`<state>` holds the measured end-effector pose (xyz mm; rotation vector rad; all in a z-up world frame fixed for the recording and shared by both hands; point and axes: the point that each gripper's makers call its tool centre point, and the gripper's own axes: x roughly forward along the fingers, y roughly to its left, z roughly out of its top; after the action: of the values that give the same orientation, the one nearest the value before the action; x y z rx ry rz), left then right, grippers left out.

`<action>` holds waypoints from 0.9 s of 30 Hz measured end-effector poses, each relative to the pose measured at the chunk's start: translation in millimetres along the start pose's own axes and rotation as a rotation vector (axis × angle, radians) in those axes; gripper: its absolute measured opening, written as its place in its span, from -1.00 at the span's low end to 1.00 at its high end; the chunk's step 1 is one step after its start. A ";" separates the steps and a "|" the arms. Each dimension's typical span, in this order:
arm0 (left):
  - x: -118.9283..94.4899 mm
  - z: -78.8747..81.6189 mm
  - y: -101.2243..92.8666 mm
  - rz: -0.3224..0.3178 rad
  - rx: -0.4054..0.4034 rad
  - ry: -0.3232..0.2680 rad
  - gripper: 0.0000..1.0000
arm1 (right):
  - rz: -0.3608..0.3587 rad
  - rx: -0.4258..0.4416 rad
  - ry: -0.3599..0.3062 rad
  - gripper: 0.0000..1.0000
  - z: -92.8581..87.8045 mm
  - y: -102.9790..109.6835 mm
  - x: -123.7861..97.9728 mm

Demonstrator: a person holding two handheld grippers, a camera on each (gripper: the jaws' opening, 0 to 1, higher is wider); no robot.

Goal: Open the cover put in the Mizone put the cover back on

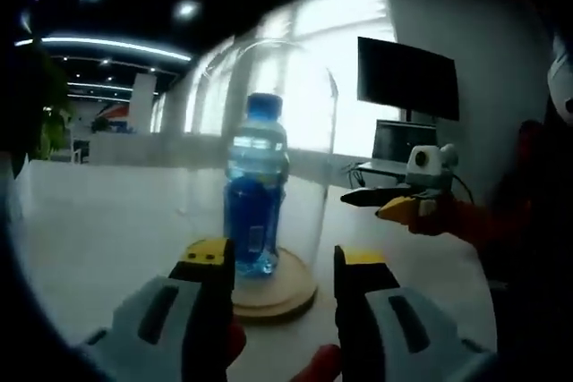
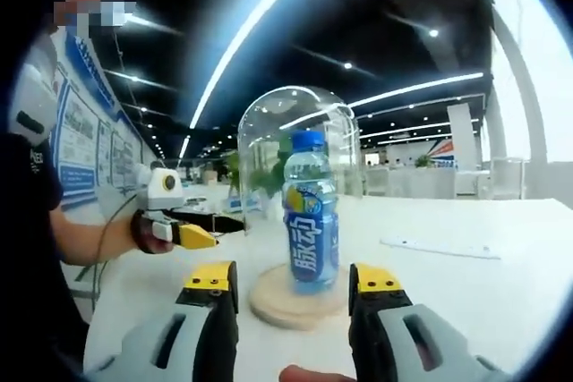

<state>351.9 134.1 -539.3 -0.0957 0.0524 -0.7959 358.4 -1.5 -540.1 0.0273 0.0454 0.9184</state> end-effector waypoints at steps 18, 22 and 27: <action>-37.2 -15.3 -2.5 0.011 -0.055 -0.071 -0.39 | -0.050 -0.021 -0.022 -0.35 -14.4 13.9 -28.1; -48.2 -16.9 -1.1 0.047 -0.023 -0.089 -0.39 | -0.069 -0.039 -0.013 -0.37 -19.9 16.9 -30.7; -57.0 -21.3 3.6 0.090 0.002 -0.082 -0.39 | -0.073 -0.042 0.000 -0.41 -31.9 26.3 -32.5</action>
<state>312.8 176.0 -560.2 -0.1228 -0.0213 -0.7016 316.3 -11.2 -569.9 -0.0134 0.0272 0.8458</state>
